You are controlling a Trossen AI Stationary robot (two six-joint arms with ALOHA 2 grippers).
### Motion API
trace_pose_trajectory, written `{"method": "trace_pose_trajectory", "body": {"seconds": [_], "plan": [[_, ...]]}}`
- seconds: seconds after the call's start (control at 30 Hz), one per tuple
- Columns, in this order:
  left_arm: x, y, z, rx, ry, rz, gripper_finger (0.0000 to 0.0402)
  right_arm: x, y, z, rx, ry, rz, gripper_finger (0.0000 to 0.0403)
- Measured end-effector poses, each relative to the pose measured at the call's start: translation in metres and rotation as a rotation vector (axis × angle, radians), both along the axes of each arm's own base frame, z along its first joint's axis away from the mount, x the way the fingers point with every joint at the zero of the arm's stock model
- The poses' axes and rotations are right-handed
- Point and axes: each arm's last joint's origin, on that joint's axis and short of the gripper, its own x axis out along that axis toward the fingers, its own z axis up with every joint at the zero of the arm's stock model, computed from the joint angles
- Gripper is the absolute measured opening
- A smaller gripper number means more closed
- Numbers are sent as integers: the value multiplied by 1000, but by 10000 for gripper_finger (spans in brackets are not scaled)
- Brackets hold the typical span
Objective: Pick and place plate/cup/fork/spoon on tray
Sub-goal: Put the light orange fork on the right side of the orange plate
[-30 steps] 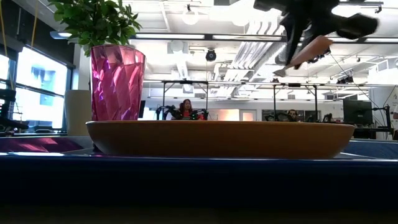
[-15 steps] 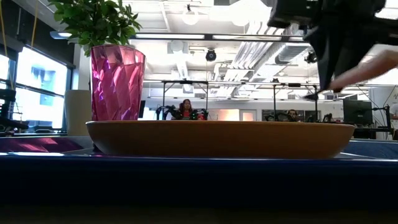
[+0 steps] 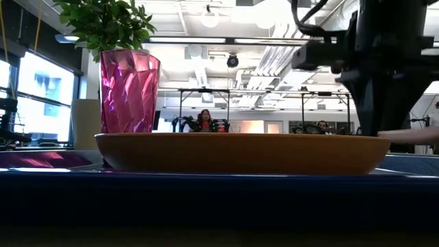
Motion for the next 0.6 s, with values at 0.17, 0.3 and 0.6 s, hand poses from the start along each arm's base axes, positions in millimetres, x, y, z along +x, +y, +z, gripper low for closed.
{"method": "trace_pose_trajectory", "body": {"seconds": [0.17,0.3,0.6], "plan": [[0,0,0,0,0,0,87,3,2,-13,-11,26,3,18],[0,0,0,0,0,0,87,5,5,-21,-11,42,6,18],[0,0,0,0,-1,1,87,8,7,-30,-3,54,6,18]]}}
